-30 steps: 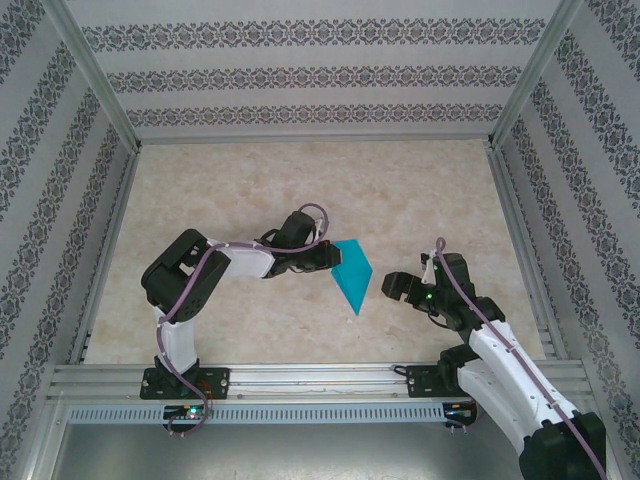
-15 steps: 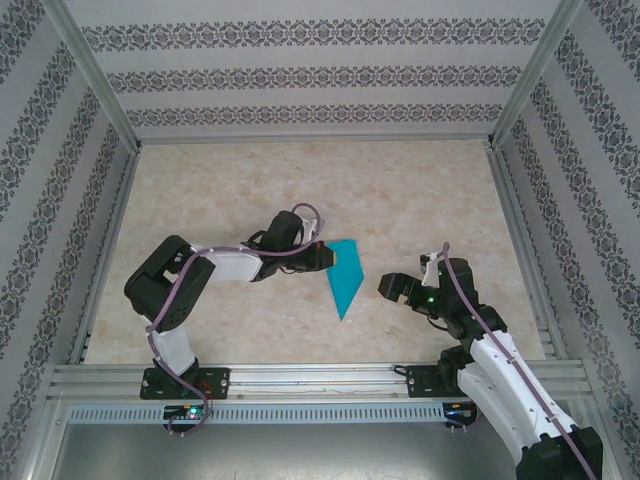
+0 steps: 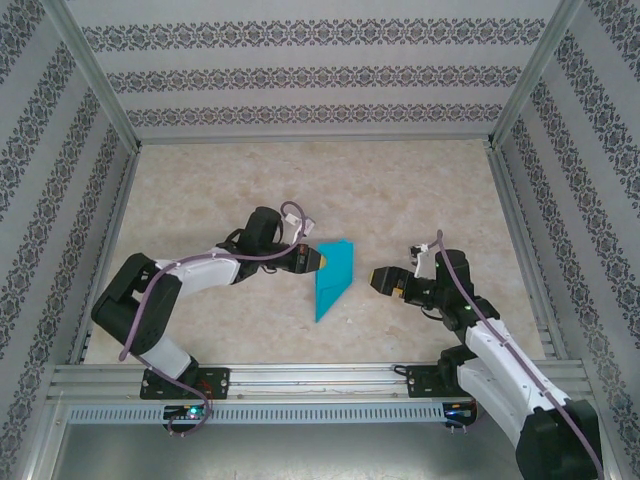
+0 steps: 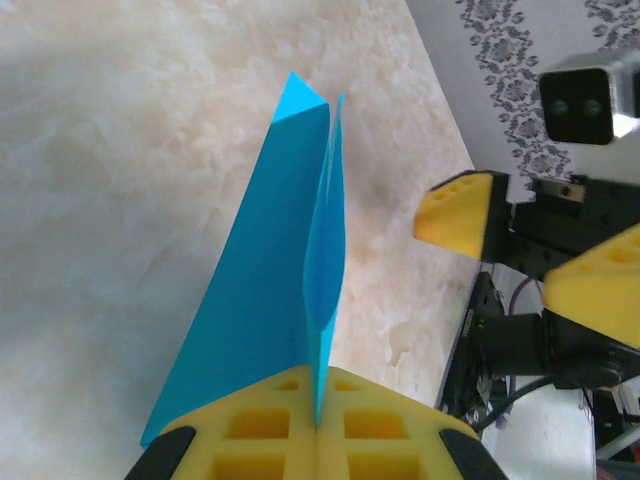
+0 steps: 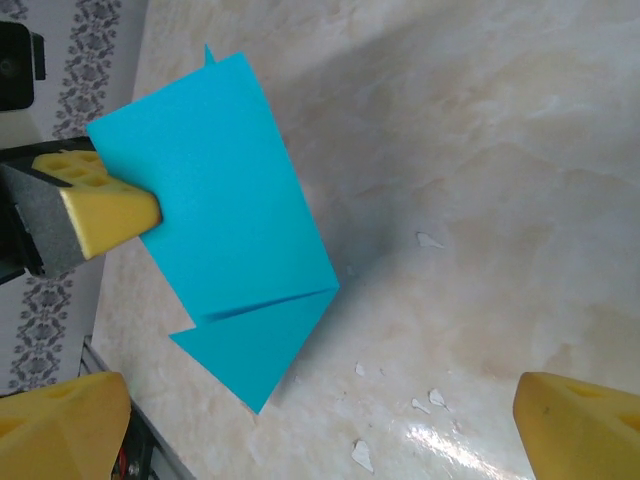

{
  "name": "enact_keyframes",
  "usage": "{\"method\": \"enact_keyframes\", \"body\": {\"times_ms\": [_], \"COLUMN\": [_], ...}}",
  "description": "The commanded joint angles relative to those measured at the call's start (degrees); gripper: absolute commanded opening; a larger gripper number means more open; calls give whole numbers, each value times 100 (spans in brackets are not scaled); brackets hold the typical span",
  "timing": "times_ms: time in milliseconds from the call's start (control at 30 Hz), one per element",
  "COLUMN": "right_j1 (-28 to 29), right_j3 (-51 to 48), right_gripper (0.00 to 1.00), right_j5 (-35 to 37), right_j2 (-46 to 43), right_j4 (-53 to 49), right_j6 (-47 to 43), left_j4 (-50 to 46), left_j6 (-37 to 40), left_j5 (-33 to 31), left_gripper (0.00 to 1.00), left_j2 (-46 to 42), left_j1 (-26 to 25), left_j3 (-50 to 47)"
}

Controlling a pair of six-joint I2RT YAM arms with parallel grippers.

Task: Fold a paper plane with a square sheet of paper (fold left side to right side)
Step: Perform the fifth fold on the wing at the bottom-center of the table.

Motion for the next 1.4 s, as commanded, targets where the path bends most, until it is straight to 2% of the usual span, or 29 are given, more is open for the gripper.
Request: {"method": "enact_keyframes", "body": {"times_ms": [0, 233, 400, 600, 767, 933, 1133, 1367], "right_j1": [-47, -34, 126, 522, 1000, 1117, 1014, 850], "right_j3": [-77, 49, 146, 489, 771, 850, 899, 1023], "right_gripper": [96, 90, 89, 89, 84, 74, 58, 44], "right_j5": [-487, -1147, -1478, -1573, -1645, -1701, -1689, -1602], "right_j2": [250, 954, 1640, 2699, 3515, 3881, 3818, 3856], "right_j4": [659, 1097, 1655, 2567, 3207, 3667, 3550, 3326], "right_j6": [-224, -620, -845, -881, -761, -514, -504, -564], "left_j4": [-42, 296, 371, 472, 689, 598, 348, 287], "left_j6": [328, 238, 247, 223, 97, 120, 228, 254], "left_j5": [437, 862, 940, 993, 1019, 913, 735, 720], "left_gripper": [0, 0, 0, 0, 0, 0, 0, 0], "left_j2": [-177, -115, -116, -94, -49, -41, 58, 182], "left_j1": [197, 301, 350, 374, 381, 396, 407, 414], "left_j3": [-204, -289, -342, -427, -487, -465, -404, -383]}}
